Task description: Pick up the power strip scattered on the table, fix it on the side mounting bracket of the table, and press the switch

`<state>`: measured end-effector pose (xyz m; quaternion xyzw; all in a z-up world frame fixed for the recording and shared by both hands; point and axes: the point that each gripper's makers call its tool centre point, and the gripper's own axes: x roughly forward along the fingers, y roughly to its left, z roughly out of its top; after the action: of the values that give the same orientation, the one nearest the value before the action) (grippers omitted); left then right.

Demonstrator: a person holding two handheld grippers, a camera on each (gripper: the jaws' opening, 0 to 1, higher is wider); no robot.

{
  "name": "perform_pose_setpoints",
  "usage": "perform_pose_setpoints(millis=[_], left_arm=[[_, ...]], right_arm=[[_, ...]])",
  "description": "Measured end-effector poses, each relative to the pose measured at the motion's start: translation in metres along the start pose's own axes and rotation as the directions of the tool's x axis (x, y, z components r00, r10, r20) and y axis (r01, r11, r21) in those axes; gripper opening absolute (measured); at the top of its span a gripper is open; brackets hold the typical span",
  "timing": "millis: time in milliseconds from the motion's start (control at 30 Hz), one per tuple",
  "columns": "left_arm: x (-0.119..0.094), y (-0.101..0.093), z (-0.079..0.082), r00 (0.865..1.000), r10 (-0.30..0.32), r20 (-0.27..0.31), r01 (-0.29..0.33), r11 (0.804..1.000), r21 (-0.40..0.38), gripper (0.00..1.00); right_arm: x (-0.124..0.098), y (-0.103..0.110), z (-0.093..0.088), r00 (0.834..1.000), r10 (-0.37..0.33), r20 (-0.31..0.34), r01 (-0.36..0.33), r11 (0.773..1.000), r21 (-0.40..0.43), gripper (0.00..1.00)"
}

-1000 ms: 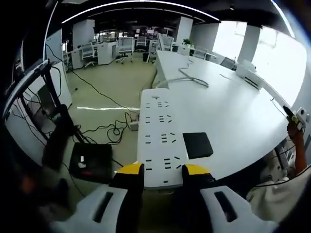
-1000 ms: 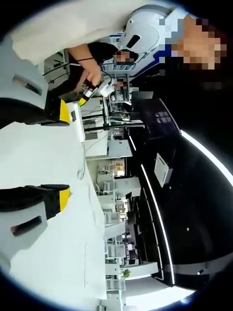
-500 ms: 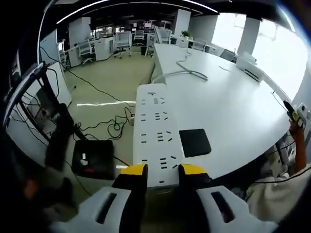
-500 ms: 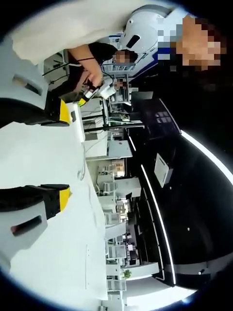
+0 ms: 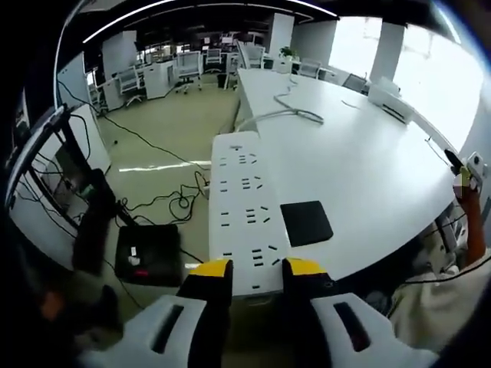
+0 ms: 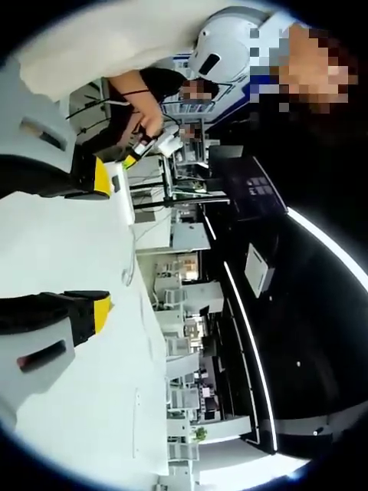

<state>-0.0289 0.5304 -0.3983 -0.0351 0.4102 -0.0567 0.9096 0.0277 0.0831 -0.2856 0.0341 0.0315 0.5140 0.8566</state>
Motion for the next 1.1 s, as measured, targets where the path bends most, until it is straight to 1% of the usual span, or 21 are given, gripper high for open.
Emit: perform_pose_setpoints(millis=[233,367,467,633,700,800,967,1100], left_arm=[[0.000,0.000,0.000,1.000,-0.003,-0.002,0.003,1.000,0.004,0.31],[0.000,0.000,0.000,1.000,-0.004,-0.001,0.004,1.000,0.003,0.31],[0.000,0.000,0.000,1.000,-0.004,0.002,0.004,1.000,0.002,0.31],[0.000,-0.001,0.000,1.000,-0.003,-0.003,0.003,1.000,0.004,0.31],[0.000,0.000,0.000,1.000,-0.003,-0.004,0.003,1.000,0.003,0.31],[0.000,-0.001,0.000,1.000,-0.004,-0.004,0.004,1.000,0.003,0.31],[0.000,-0.001,0.000,1.000,-0.003,-0.008,0.003,1.000,0.003,0.31],[0.000,-0.001,0.000,1.000,-0.004,-0.005,0.004,1.000,0.004,0.31]], right_arm=[[0.003,-0.007,0.003,1.000,-0.013,-0.009,0.013,1.000,0.005,0.41],[0.004,-0.011,0.011,1.000,-0.021,0.012,0.021,1.000,0.013,0.39],[0.007,-0.011,0.014,1.000,-0.019,0.015,0.019,1.000,0.009,0.37],[0.011,-0.010,0.015,1.000,-0.008,0.004,0.008,1.000,0.004,0.32],[0.012,-0.010,0.014,1.000,-0.003,-0.001,0.003,1.000,0.001,0.27],[0.013,-0.010,0.015,1.000,0.002,-0.003,-0.002,1.000,0.002,0.23],[0.016,-0.010,0.013,1.000,0.010,-0.011,-0.010,1.000,0.002,0.12],[0.020,-0.009,0.011,0.999,0.026,-0.032,-0.026,1.000,-0.005,0.07]])
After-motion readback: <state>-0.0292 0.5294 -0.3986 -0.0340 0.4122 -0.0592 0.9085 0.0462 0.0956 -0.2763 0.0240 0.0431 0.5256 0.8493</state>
